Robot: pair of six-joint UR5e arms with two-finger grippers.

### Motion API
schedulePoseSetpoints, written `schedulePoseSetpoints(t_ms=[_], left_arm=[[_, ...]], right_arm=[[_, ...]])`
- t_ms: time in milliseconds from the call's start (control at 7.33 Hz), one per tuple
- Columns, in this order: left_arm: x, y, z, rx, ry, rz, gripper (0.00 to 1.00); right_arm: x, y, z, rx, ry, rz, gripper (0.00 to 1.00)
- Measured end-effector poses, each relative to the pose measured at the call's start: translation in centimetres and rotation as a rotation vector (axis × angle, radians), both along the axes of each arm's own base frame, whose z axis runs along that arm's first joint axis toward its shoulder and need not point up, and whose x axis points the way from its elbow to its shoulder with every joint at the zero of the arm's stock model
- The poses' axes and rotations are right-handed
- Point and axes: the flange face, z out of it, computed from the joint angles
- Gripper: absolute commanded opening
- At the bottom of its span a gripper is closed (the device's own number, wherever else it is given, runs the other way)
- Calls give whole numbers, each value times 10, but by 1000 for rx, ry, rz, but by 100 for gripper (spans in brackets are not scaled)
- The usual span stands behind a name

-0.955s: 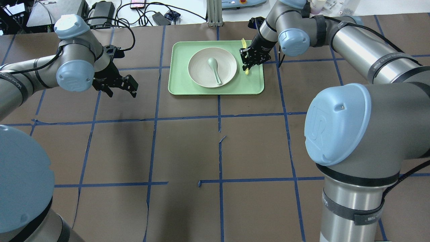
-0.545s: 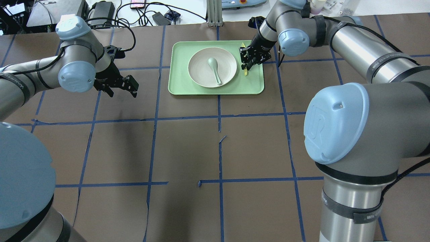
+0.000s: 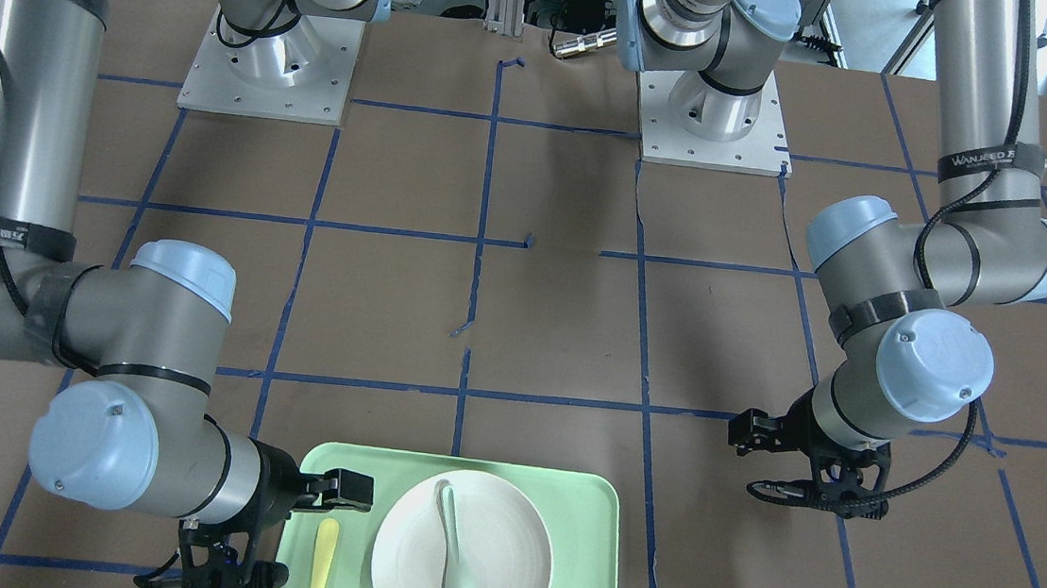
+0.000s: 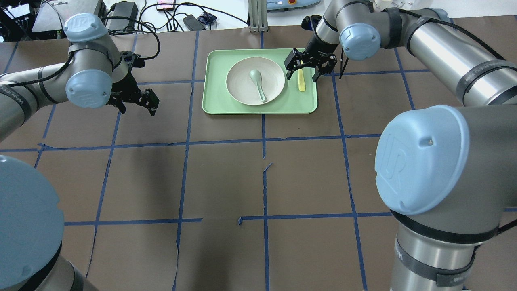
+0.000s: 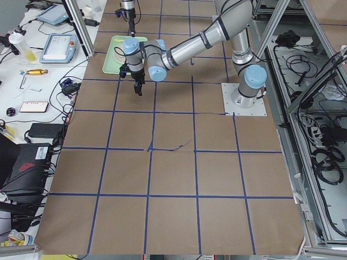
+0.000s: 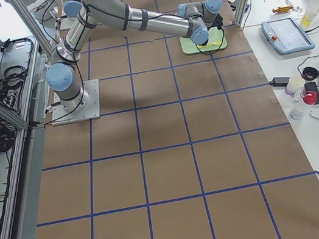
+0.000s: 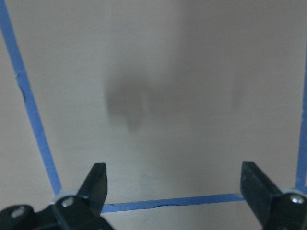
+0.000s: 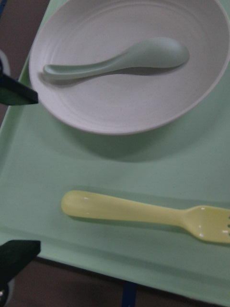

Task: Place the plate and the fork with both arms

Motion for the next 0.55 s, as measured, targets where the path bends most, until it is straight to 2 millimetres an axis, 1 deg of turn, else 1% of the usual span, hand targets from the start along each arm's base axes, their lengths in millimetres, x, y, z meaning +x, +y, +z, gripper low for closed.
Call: schedulePoseSetpoints(t_ms=[273,409,545], left_arm=[[-4,14,38,14,-24,15,100],[-7,24,58,29,-30,62,100],[-12,34,74,47,-32,117,100]], right_arm=[[-14,28,38,16,133,11,100],[-20,44,64,11,192,18,100],[-24,62,95,20,223,22,100]])
